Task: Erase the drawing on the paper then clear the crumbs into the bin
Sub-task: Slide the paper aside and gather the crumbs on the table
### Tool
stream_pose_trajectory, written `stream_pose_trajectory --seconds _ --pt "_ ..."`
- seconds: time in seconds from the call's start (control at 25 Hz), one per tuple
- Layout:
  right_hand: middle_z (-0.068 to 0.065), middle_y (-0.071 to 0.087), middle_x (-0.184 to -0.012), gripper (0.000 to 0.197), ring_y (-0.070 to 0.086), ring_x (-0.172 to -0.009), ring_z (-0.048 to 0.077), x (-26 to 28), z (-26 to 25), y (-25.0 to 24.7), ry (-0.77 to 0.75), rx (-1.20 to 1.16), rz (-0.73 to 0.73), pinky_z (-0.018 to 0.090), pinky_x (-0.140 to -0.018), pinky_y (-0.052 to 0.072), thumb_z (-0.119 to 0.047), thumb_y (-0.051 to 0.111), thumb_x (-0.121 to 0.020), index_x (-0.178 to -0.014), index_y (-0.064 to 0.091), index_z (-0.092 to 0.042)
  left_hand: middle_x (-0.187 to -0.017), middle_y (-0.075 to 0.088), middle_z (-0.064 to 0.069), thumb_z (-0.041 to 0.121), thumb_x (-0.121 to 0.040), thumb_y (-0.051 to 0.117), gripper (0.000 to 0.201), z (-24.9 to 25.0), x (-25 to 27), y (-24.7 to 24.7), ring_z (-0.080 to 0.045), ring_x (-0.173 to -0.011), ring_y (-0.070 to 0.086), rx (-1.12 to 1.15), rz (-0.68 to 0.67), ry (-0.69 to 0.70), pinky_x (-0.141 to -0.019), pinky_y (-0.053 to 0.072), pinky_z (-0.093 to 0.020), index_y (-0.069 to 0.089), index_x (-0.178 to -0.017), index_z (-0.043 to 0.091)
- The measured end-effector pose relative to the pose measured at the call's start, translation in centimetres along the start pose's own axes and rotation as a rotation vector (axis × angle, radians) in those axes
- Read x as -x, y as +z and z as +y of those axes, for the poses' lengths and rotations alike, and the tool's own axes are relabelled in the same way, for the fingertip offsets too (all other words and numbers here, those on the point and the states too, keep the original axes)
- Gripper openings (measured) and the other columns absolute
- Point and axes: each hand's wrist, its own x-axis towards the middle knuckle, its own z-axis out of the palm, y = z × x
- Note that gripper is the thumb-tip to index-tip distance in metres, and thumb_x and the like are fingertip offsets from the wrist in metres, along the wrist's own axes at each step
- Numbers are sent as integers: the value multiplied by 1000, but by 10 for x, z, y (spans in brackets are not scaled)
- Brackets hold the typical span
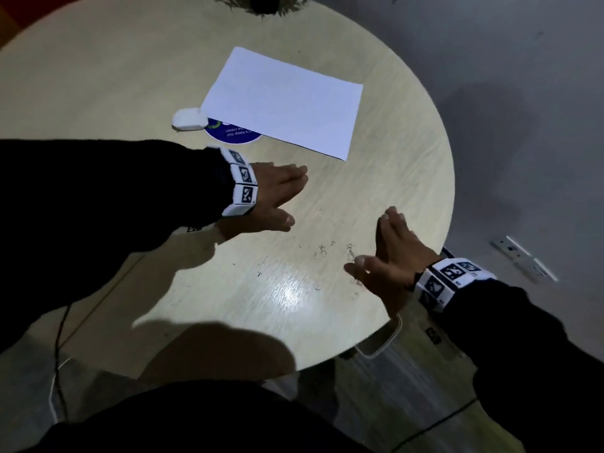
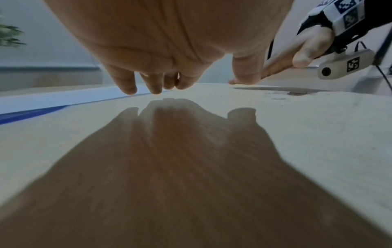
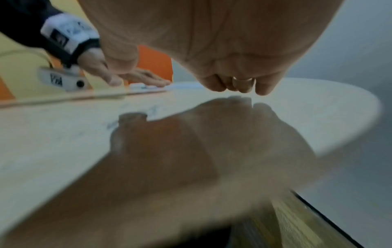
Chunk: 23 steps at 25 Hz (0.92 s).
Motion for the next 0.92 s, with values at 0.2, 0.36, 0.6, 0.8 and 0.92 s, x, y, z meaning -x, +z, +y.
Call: stream_pose_trajectory --seconds 0.2,0.36,0.6,0.8,0.92 --pt "7 -31 -153 119 -25 -142 20 46 -43 65 -324 67 -101 39 -119 -1 -88 29 -70 -149 -15 -11 -152 -31 -3 70 -91 26 93 35 13 3 -18 -144 -22 -128 -263 260 -119 2 -40 -17 -149 11" --pt "4 -33 -152 119 -27 -142 18 51 -37 63 -299 -27 -36 35 -118 -6 -90 21 -67 -149 -18 -12 -154 -30 1 89 -67 -2 112 22 10 -16 -15 -146 -17 -162 -329 283 -117 -2 -36 -18 -150 16" --pt "4 -34 -151 120 -24 -143 22 53 -10 66 -14 -65 -5 42 -119 -2 -91 27 -68 -149 -18 -14 -157 -20 -4 91 -63 -6 119 42 -20 -8 -19 -146 -14 -130 -182 272 -119 1 -39 -13 -151 12" --pt "3 -34 -149 114 -26 -141 20 72 -72 102 -319 -84 25 41 -120 -2 -75 46 -79 -149 -15 -10 -144 -43 0 81 -54 -27 102 34 34 -11 -14 -137 -33 -325 -440 435 -118 -7 -34 -38 -133 18" --pt "2 -34 -151 116 -25 -141 21 65 -23 83 -47 -169 86 47 -119 1 -88 28 -71 -149 -18 -16 -145 -42 0 81 -34 -42 122 8 49 -28 -13 -141 -27 -371 -465 271 -118 -2 -33 -37 -137 16"
